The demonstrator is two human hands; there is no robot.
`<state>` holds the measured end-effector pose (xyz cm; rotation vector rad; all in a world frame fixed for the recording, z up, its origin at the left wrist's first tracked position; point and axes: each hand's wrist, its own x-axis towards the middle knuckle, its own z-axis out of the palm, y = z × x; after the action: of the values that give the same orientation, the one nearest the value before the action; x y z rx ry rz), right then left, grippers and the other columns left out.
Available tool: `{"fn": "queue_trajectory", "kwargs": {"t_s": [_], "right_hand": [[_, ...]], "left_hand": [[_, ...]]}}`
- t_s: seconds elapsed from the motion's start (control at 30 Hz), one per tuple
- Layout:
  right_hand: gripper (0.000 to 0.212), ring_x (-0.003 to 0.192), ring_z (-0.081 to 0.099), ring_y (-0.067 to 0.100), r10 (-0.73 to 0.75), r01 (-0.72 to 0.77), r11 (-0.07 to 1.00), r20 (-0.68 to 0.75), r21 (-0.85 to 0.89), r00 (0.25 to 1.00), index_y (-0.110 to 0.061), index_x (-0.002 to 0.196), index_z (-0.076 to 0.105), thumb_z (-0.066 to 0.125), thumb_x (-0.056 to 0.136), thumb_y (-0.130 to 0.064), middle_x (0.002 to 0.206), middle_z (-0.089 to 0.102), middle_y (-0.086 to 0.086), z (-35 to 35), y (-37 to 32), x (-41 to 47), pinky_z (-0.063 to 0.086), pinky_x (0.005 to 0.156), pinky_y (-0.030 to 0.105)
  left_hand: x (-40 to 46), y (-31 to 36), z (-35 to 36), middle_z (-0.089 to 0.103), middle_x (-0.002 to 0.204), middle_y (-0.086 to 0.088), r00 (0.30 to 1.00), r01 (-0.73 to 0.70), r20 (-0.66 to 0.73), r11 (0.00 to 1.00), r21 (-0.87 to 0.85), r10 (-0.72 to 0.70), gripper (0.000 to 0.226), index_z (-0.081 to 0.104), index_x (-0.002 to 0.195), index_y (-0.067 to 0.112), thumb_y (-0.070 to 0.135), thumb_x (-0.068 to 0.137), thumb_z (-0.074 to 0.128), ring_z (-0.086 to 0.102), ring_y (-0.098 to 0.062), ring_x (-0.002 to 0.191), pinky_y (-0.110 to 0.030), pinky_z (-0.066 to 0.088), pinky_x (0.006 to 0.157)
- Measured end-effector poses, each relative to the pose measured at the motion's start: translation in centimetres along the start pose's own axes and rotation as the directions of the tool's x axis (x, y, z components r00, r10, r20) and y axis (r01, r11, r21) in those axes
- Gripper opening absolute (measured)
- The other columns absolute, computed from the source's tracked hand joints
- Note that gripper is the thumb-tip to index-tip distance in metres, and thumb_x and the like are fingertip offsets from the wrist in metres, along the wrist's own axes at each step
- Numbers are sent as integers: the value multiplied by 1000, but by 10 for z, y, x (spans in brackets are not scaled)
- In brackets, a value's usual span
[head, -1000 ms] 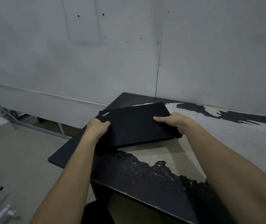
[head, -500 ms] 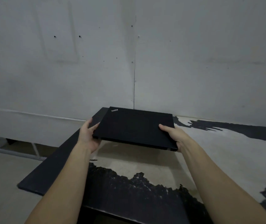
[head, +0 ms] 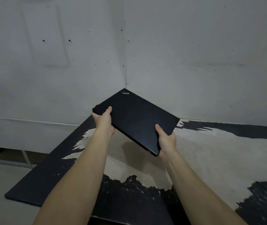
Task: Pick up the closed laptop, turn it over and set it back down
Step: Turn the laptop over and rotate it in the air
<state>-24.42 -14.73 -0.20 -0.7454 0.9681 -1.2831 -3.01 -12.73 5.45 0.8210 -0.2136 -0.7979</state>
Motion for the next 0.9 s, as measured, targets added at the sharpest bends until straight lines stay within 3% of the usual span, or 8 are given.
{"fn": "queue_trajectory", "kwargs": {"t_s": [0.13, 0.3, 0.4, 0.5, 0.6, 0.77, 0.83, 0.9], "right_hand": [[33, 105, 78, 25, 71, -86, 991, 155, 98, 985, -20, 128, 69, 65, 100, -39, 123, 79, 6, -12, -13, -1, 63, 90, 47], [99, 95, 80, 33, 284, -308, 952, 372, 3, 884, -9, 130, 70, 36, 85, -90, 111, 80, 16, -68, -50, 19, 67, 72, 44], [122, 104, 77, 40, 383, -352, 923, 461, -155, 801, -3, 133, 71, 29, 74, -100, 123, 76, 21, -94, -71, 36, 66, 81, 49], [128, 101, 78, 36, 470, -326, 878, 500, -351, 728, 1, 133, 70, 31, 69, -103, 123, 75, 21, -99, -98, 52, 65, 80, 44], [118, 84, 76, 30, 516, -219, 796, 442, -565, 733, -4, 128, 69, 41, 67, -101, 111, 74, 18, -83, -126, 65, 63, 71, 37], [103, 109, 70, 21, 309, 139, 693, 466, -707, 829, -24, 150, 48, 65, 69, -86, 134, 68, 1, -30, -154, 74, 55, 93, 40], [110, 140, 51, 17, 215, 364, 508, 525, -780, 824, -26, 157, 43, 67, 66, -84, 156, 52, -7, -9, -164, 70, 38, 114, 38], [114, 146, 42, 15, 206, 527, 259, 580, -809, 788, -24, 156, 45, 67, 63, -85, 158, 48, -6, 13, -171, 65, 30, 119, 34]], "left_hand": [[3, 8, 11, 64, 121, -12, 999, 40, -30, 999, 37, -39, 53, 45, 128, 21, -2, 88, 69, 72, -30, 96, -54, 63, 74], [7, 17, 7, 69, 123, -17, 983, 183, -5, 978, 103, -184, 54, 46, 139, 17, 2, 92, 67, 73, -36, 98, -54, 63, 64], [1, 23, 4, 70, 127, -15, 964, 242, 56, 946, 217, -259, 51, 49, 143, 13, 10, 95, 65, 72, -34, 105, -44, 60, 49], [-9, 27, 6, 77, 111, -15, 942, 277, 98, 908, 314, -321, 42, 59, 135, 9, 13, 94, 67, 77, -32, 86, -41, 59, 42], [-21, 25, 10, 81, 85, -13, 907, 297, 165, 868, 398, -386, 28, 70, 119, 5, 16, 94, 68, 78, -29, 67, -39, 60, 44], [-41, 9, 17, 79, 105, -14, 849, 326, 225, 808, 490, -479, 37, 67, 128, 7, 18, 92, 69, 78, -30, 82, -41, 63, 54], [-50, 1, 21, 76, 116, -17, 846, 308, 250, 815, 491, -471, 44, 62, 134, 9, 13, 91, 71, 76, -32, 92, -43, 62, 55], [-59, -6, 27, 74, 120, -19, 839, 288, 283, 821, 492, -464, 48, 58, 137, 10, 9, 91, 71, 74, -34, 99, -44, 63, 56]]}}
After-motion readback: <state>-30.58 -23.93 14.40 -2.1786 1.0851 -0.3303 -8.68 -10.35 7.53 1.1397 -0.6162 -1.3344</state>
